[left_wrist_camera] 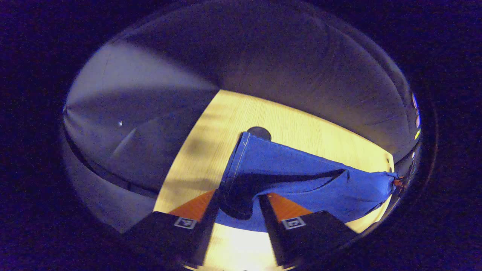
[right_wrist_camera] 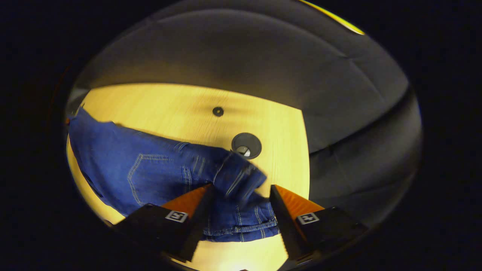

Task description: Grasp the waist and the cuffs of the jeans and fold them to make the two legs overlap; first hold the waist and fold one-third of the jeans toward the cuffs, then hold the cuffs and fold the remaining one-third in the same direction to finish folding.

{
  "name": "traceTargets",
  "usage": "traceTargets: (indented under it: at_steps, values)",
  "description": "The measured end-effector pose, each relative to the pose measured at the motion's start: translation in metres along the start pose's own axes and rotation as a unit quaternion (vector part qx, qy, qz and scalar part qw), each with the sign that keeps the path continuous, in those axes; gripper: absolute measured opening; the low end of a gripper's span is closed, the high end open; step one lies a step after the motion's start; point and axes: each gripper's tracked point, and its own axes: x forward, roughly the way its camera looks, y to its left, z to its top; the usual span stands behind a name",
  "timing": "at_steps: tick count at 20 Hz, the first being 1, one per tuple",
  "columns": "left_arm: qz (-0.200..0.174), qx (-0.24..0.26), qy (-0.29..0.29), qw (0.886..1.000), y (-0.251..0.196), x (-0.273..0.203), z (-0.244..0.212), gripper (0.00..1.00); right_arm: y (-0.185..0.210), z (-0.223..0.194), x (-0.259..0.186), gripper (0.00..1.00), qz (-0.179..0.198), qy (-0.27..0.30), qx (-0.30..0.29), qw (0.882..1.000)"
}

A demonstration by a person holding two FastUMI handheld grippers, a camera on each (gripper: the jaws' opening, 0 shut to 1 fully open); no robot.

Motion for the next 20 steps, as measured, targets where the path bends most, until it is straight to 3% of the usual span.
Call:
traceTargets:
  at_steps: [1, 2, 5, 7, 11, 14, 17, 20]
  values:
    - [0.008, 0.011, -0.026, 1.000, -0.001, -0.013, 0.009, 1.00, 0.006, 0.001, -0.007, 0.95, 0.012, -0.021, 0.043, 0.999]
    - [0.014, 0.017, -0.052, 0.998, -0.003, -0.029, 0.017, 0.97, 0.014, 0.002, -0.016, 1.00, 0.026, -0.042, 0.089, 0.995]
    - [0.041, 0.008, -0.146, 0.988, -0.010, -0.091, 0.024, 0.97, 0.034, -0.013, -0.023, 1.00, 0.066, -0.101, 0.217, 0.969]
    - [0.049, -0.004, -0.202, 0.978, -0.025, -0.126, 0.010, 0.97, 0.035, -0.028, -0.008, 0.99, 0.037, -0.129, 0.268, 0.954]
    - [0.046, 0.020, -0.218, 0.975, -0.069, -0.155, -0.051, 0.97, 0.031, -0.063, 0.007, 0.99, -0.021, -0.121, 0.320, 0.939]
    - [-0.049, -0.030, -0.199, 0.978, -0.128, -0.170, -0.093, 0.96, 0.020, -0.052, 0.017, 0.98, -0.063, -0.155, 0.332, 0.928]
    - [-0.075, -0.052, -0.210, 0.973, -0.142, -0.173, -0.104, 0.97, 0.007, -0.044, 0.023, 0.99, -0.072, -0.162, 0.375, 0.910]
    - [-0.097, -0.037, -0.206, 0.973, -0.152, -0.173, -0.106, 0.96, -0.017, -0.037, 0.037, 0.99, -0.106, -0.177, 0.400, 0.893]
